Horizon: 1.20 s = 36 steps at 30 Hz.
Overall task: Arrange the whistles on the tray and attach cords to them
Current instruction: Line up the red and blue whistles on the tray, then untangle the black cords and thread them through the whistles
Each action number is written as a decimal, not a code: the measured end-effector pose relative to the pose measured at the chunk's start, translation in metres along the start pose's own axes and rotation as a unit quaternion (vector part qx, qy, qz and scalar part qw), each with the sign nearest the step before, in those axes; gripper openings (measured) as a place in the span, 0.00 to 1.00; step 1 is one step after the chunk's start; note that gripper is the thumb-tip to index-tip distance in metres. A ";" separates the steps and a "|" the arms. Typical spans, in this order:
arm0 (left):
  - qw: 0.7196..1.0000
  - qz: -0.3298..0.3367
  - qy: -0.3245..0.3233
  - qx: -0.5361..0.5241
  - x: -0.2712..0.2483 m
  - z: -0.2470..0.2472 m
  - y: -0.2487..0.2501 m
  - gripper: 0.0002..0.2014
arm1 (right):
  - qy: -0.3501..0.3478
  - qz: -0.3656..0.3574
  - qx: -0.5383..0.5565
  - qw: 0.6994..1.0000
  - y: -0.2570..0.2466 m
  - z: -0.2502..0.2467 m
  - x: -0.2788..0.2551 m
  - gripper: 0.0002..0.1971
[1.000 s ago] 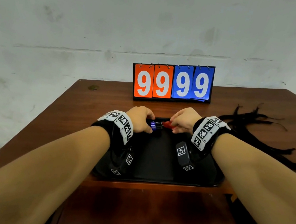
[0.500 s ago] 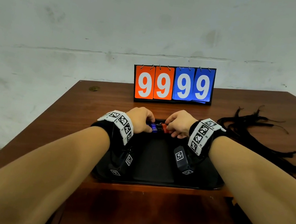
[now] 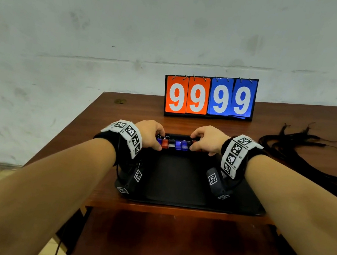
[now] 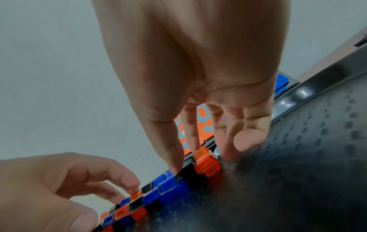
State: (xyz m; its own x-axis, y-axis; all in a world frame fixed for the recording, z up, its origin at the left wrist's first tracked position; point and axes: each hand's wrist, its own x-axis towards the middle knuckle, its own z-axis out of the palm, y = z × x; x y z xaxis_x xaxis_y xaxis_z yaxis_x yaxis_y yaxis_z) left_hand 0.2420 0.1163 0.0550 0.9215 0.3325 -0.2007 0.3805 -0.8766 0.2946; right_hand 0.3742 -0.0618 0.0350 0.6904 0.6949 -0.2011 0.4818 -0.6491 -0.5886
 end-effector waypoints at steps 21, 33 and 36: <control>0.999 0.008 0.010 0.031 0.008 0.004 -0.001 0.18 | -0.029 -0.046 -0.164 0.985 -0.017 0.000 0.004 0.30; 0.999 0.013 0.023 0.018 0.006 0.005 -0.002 0.16 | -0.033 -0.033 -0.169 0.985 -0.016 -0.001 0.004 0.31; 0.999 0.015 0.041 0.010 0.000 0.003 0.002 0.16 | -0.015 -0.039 -0.173 0.984 -0.017 -0.002 -0.004 0.33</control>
State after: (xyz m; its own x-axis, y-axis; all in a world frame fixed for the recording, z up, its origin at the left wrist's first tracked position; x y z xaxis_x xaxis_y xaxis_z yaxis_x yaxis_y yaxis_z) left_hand 0.2422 0.1140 0.0531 0.9361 0.3326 -0.1146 0.3516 -0.8933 0.2799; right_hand 0.3641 -0.0544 0.0479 0.6306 0.7519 -0.1922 0.6911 -0.6567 -0.3017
